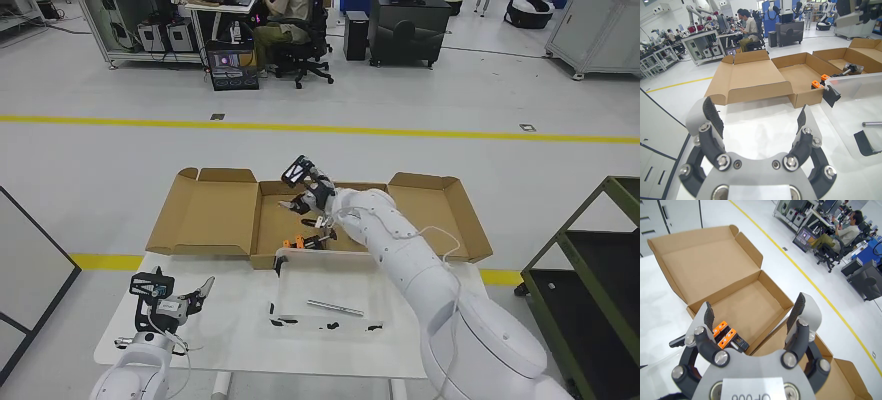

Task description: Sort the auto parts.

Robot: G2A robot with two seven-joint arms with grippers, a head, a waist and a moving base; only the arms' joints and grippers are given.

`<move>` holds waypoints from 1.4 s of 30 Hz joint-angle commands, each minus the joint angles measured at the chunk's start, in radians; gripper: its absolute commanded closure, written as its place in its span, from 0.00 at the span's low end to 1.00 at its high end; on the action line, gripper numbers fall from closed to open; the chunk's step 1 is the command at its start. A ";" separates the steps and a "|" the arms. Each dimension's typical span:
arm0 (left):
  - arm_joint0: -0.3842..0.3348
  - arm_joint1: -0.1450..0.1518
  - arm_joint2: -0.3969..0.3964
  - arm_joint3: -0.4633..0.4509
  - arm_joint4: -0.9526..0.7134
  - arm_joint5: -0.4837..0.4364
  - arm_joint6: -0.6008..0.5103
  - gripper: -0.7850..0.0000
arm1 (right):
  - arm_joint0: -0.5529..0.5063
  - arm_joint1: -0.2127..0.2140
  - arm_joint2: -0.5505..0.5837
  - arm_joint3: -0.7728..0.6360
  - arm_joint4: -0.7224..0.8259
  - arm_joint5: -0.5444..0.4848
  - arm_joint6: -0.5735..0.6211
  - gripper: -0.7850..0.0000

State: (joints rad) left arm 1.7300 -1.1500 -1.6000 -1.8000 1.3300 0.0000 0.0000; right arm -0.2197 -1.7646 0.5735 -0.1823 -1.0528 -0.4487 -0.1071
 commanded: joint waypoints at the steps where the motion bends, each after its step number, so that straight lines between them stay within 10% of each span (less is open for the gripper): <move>1: 0.000 0.000 0.000 0.000 0.000 0.000 0.000 0.00 | 0.006 0.012 0.016 -0.002 0.018 -0.034 -0.084 0.00; 16: 0.000 0.000 0.000 0.000 0.000 0.000 0.000 0.00 | -0.053 0.174 0.016 -0.126 -0.185 -0.480 -0.650 0.00; 25: 0.000 0.000 0.000 0.000 0.000 0.000 0.000 0.00 | -0.179 0.266 0.027 -0.383 -0.274 -0.564 -0.659 0.00; 36: 0.000 0.000 0.000 0.000 0.000 0.000 0.000 0.00 | -0.212 0.269 0.021 -0.447 -0.257 -0.564 -0.651 0.00; 42: 0.000 0.000 0.000 0.000 0.000 0.000 0.000 0.00 | -0.269 0.350 -0.174 -0.629 -0.145 -0.564 -0.671 0.00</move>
State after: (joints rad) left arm 1.7300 -1.1500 -1.6000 -1.8000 1.3300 0.0000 0.0000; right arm -0.4940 -1.4343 0.4562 -0.7820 -1.2247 -1.0123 -0.7854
